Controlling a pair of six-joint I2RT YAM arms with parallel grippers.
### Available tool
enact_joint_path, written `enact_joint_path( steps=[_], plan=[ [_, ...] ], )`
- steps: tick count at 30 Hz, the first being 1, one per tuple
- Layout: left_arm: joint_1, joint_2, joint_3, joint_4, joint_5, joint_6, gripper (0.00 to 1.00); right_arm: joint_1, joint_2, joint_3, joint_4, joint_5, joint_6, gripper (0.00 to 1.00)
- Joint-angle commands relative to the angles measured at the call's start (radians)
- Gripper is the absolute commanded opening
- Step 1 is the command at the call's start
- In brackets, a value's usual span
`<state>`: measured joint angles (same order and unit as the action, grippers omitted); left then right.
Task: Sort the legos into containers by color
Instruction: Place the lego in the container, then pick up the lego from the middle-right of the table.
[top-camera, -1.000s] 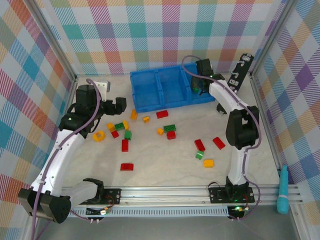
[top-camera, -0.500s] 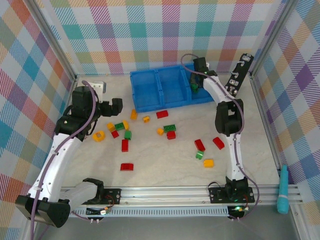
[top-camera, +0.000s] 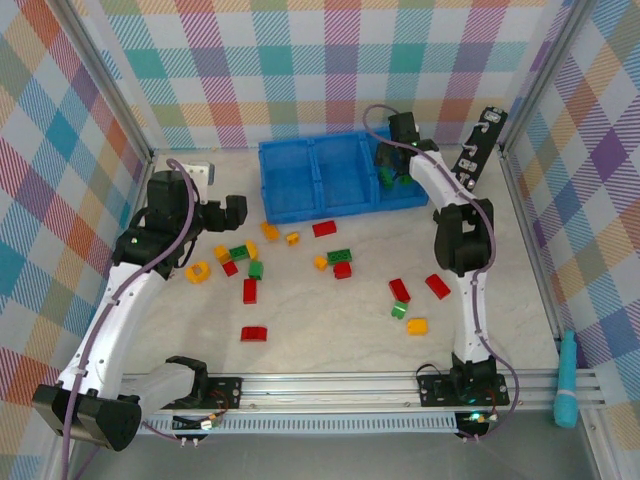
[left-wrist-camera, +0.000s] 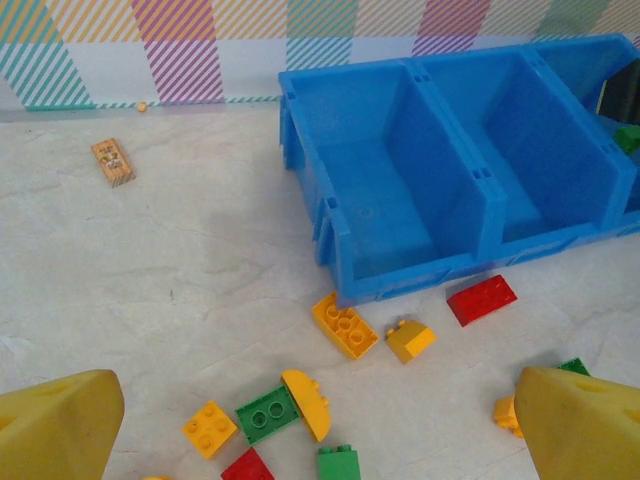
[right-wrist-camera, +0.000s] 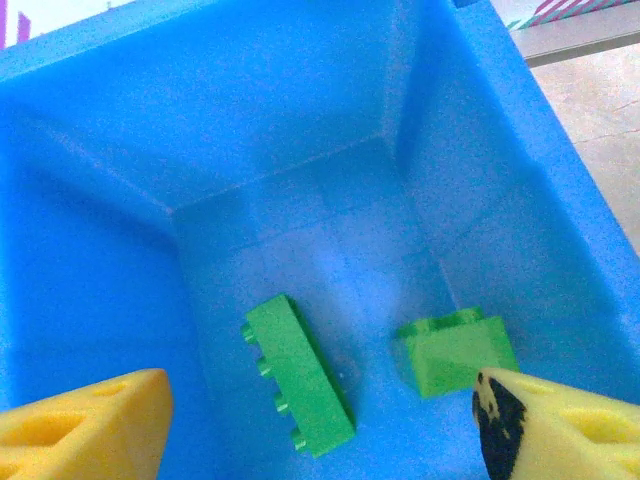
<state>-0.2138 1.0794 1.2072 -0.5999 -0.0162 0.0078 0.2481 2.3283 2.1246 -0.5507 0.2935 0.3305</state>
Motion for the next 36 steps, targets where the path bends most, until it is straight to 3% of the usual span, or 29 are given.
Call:
enact_joint_path(
  steps=[1, 6, 15, 22, 27, 31, 36],
  plan=[
    [-0.002, -0.026, -0.001, 0.009, 0.018, -0.019, 1.0, 0.003, -0.094, -0.041, 0.015, -0.024, -0.007, 0.72],
    [-0.002, -0.072, -0.038, 0.036, 0.008, -0.02, 1.0, 0.003, -0.231, -0.158, 0.035, -0.068, -0.019, 0.6],
    [-0.003, -0.085, -0.093, 0.086, 0.058, -0.004, 1.0, 0.005, -0.664, -0.645, -0.031, -0.117, -0.084, 0.58],
    [-0.002, -0.046, -0.098, 0.145, 0.088, 0.013, 1.0, 0.005, -1.011, -1.04, -0.249, -0.058, -0.007, 0.65],
    [-0.002, 0.013, -0.084, 0.173, 0.128, 0.011, 1.0, 0.003, -1.177, -1.244, -0.333, -0.034, 0.115, 0.83],
    [-0.002, 0.045, -0.079, 0.196, 0.162, -0.004, 1.0, -0.003, -1.201, -1.328, -0.327, -0.036, 0.165, 0.94],
    [-0.002, 0.043, -0.087, 0.198, 0.166, -0.012, 1.0, -0.019, -1.084, -1.301, -0.309, -0.046, 0.16, 1.0]
  ],
)
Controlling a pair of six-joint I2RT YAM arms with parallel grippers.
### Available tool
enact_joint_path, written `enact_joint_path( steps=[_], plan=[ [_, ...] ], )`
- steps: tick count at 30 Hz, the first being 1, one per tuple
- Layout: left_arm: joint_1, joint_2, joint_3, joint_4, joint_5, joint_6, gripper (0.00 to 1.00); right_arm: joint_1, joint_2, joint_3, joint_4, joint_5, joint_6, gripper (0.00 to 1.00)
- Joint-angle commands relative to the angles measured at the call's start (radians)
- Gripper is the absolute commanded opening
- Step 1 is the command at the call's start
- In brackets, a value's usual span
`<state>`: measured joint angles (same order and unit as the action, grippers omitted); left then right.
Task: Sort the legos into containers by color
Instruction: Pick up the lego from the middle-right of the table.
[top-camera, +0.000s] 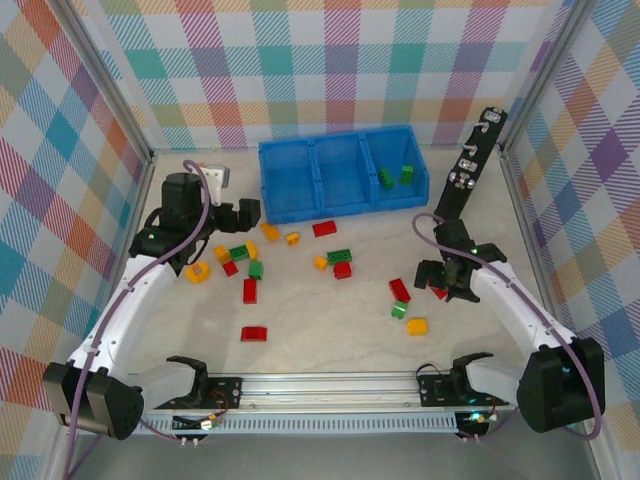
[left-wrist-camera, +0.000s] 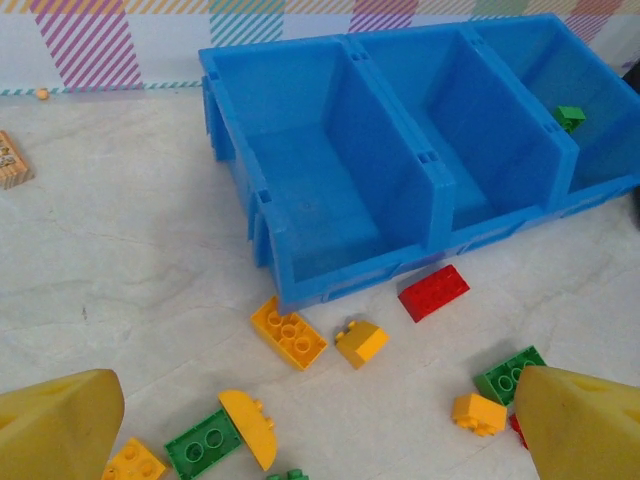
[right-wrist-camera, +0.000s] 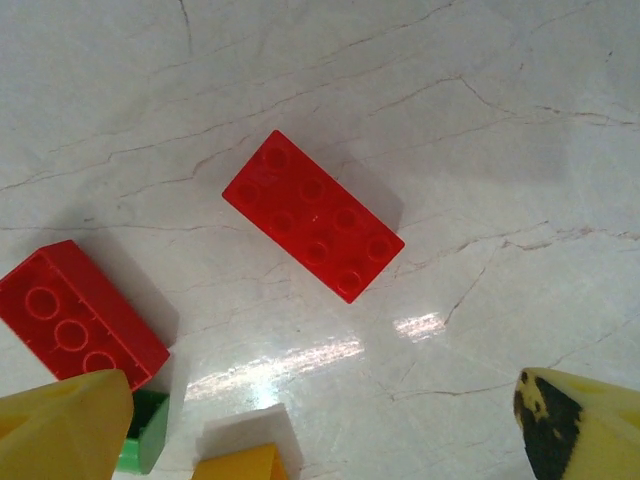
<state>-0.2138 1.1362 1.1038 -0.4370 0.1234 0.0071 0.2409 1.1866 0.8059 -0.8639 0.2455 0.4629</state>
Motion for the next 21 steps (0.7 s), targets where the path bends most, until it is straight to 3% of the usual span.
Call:
enact_joint_path(
  steps=[1, 11, 21],
  plan=[
    [-0.002, -0.02, 0.009, 0.039, 0.023, -0.014, 1.0, -0.014, 0.091, 0.02, 0.016, -0.008, 0.021, 1.0],
    [-0.003, -0.078, -0.012, 0.003, -0.024, -0.015, 1.0, -0.035, 0.312, 0.064, 0.07, 0.003, -0.025, 0.98],
    [-0.002, -0.062, -0.011, 0.012, -0.016, -0.027, 1.0, -0.072, 0.384, 0.142, 0.057, 0.024, -0.106, 0.88]
  ],
)
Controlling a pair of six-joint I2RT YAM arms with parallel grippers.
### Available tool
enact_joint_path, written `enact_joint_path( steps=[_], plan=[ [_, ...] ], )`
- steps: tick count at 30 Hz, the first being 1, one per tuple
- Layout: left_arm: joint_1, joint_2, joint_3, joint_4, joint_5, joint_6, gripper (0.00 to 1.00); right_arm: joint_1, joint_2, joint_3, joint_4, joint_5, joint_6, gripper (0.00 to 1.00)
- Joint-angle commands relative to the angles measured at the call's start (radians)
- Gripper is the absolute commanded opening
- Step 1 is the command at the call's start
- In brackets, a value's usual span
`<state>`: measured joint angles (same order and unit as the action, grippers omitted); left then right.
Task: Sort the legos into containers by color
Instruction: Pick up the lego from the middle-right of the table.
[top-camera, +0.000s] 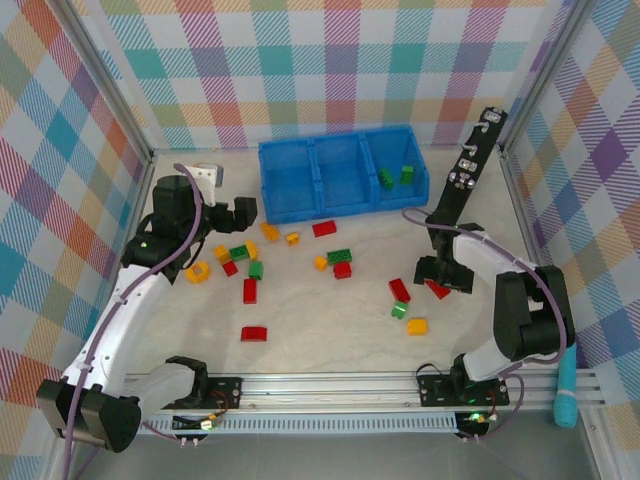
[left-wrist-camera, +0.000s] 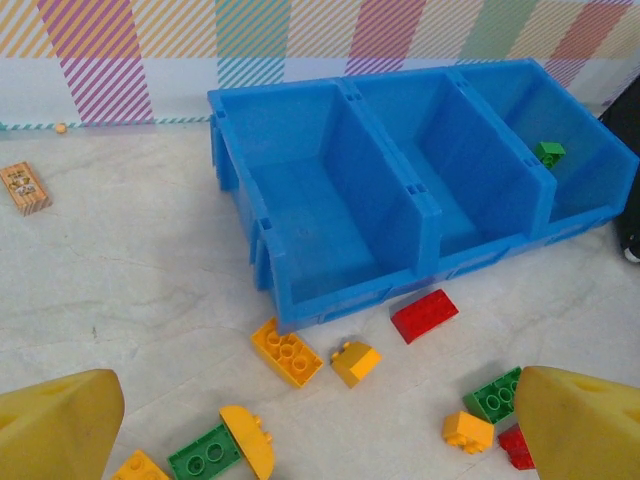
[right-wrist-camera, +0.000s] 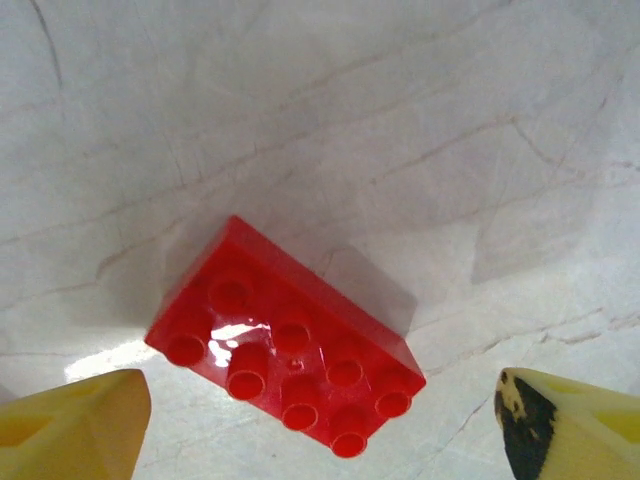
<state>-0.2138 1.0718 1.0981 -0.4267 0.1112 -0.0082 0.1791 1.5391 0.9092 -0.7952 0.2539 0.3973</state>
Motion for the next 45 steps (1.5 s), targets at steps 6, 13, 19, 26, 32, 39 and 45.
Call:
enact_joint_path(
  steps=[6, 13, 19, 26, 32, 39, 45],
  plan=[
    [-0.003, -0.014, -0.004, -0.009, -0.023, -0.007, 1.0, -0.012, 0.104, 0.056, -0.019, -0.013, -0.062, 0.82],
    [-0.002, -0.014, -0.003, -0.015, -0.03, -0.006, 1.0, -0.012, 0.132, 0.048, -0.027, -0.025, -0.064, 0.7],
    [-0.002, 0.006, 0.006, 0.0, -0.019, -0.011, 1.0, -0.013, 0.132, 0.036, -0.031, -0.042, -0.052, 0.53],
    [-0.002, 0.014, 0.005, 0.009, -0.015, -0.011, 1.0, -0.012, 0.103, 0.037, -0.048, -0.06, -0.047, 0.42],
    [-0.002, 0.015, 0.001, 0.011, -0.019, -0.003, 1.0, -0.011, 0.046, 0.084, -0.082, -0.053, -0.047, 0.37],
    [-0.002, 0.014, 0.005, 0.005, -0.034, 0.032, 1.0, -0.011, 0.011, 0.315, -0.162, -0.043, -0.089, 0.35],
    [-0.001, 0.005, 0.008, -0.019, -0.054, 0.06, 1.0, 0.006, 0.076, 0.655, -0.159, -0.06, -0.167, 0.33]
  ],
)
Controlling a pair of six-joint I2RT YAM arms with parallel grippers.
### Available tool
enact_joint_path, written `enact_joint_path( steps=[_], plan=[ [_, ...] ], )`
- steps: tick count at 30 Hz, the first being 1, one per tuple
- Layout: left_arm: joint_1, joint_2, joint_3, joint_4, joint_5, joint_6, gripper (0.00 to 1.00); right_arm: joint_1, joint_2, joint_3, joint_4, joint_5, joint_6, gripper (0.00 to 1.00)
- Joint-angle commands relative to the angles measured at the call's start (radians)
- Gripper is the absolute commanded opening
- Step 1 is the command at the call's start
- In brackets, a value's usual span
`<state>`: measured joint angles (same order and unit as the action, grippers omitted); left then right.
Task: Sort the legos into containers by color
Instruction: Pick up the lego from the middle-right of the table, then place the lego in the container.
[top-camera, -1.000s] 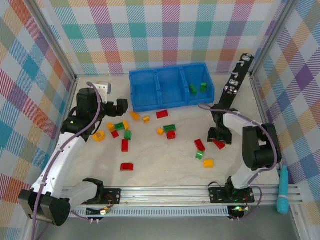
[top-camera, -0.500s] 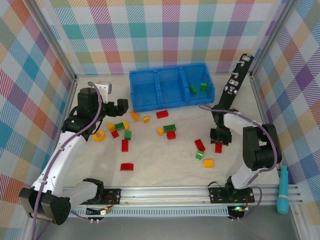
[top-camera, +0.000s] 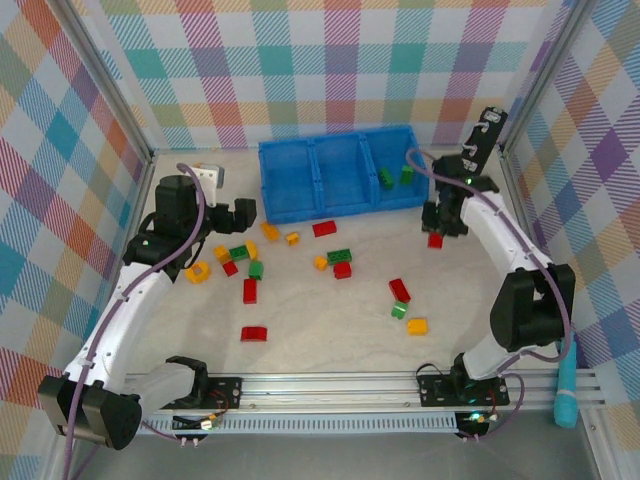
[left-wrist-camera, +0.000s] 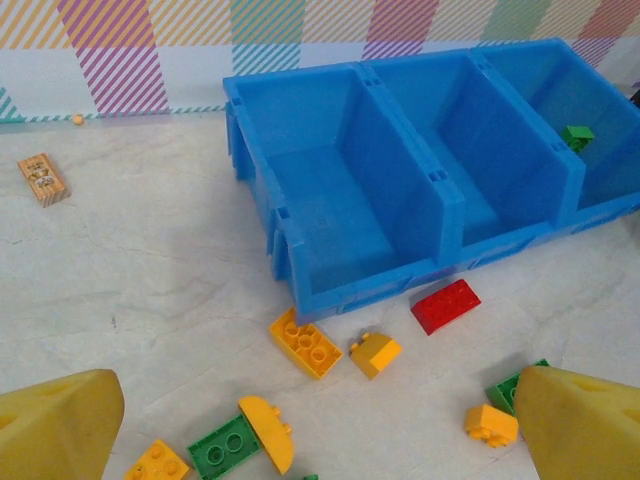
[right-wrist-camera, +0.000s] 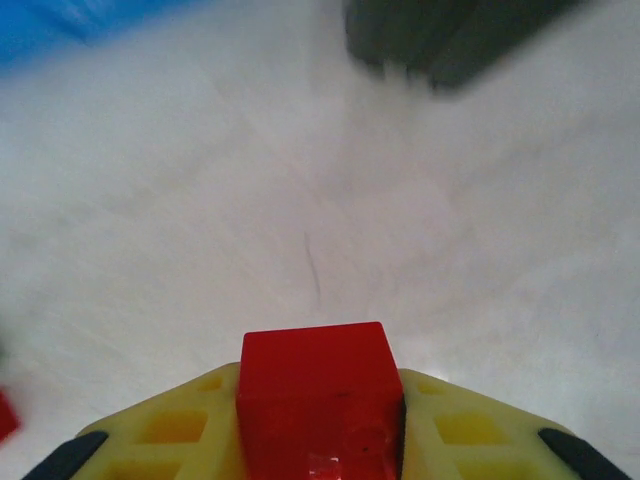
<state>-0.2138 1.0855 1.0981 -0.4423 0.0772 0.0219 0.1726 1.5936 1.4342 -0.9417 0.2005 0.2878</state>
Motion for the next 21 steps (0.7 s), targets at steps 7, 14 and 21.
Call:
enact_joint_path(
  steps=[7, 14, 21],
  plan=[
    [-0.001, -0.034, 0.017, -0.035, -0.046, 0.047, 1.0, 0.086, 0.204, 0.516, 0.135, -0.006, -0.124, 0.33],
    [0.001, -0.057, 0.037, -0.09, -0.07, 0.056, 1.0, 0.174, 0.447, 0.734, 0.346, -0.046, -0.172, 0.33],
    [0.001, -0.087, 0.043, -0.135, -0.089, 0.055, 1.0, 0.253, 0.713, 0.944, 0.389, -0.039, -0.242, 0.33]
  ],
)
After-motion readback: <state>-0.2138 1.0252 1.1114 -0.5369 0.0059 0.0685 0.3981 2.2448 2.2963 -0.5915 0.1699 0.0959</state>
